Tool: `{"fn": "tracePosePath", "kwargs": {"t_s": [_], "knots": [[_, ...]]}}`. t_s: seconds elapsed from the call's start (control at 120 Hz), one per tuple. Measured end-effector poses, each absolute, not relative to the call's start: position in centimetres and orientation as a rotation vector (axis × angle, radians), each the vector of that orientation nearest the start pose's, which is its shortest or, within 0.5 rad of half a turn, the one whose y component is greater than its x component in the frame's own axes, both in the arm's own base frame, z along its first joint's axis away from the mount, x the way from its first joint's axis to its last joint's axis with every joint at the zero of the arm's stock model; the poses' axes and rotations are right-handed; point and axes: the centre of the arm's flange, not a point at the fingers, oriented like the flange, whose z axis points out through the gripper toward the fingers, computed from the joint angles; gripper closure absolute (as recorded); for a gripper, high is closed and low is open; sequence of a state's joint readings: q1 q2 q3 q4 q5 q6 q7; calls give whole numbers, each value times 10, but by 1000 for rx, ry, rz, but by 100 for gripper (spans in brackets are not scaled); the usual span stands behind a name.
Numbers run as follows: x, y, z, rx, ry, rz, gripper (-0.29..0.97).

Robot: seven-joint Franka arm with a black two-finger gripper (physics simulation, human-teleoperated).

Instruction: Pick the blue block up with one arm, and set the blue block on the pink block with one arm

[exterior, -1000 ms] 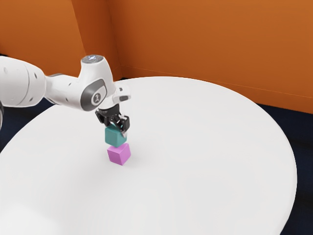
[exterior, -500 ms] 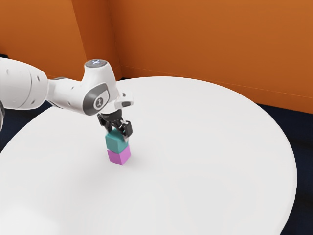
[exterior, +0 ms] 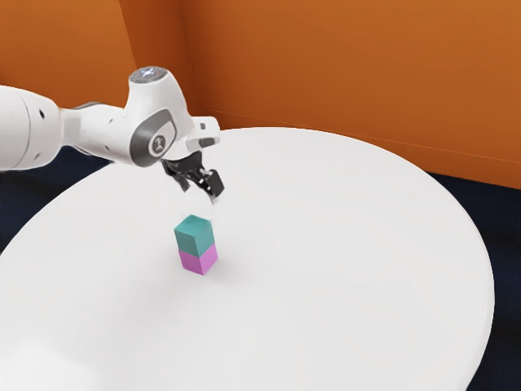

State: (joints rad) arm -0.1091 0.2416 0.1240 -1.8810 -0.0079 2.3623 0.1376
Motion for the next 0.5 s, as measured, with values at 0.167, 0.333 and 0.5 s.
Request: {"fn": "tracePosePath", "kwargs": {"t_s": [0.167,0.333,0.5], "knots": [[643,-27,541,-3000,291,-570,0],[619,-65,615,-2922,347,-405,0],[596,-53,659,-2924,245,-302,0]]}}
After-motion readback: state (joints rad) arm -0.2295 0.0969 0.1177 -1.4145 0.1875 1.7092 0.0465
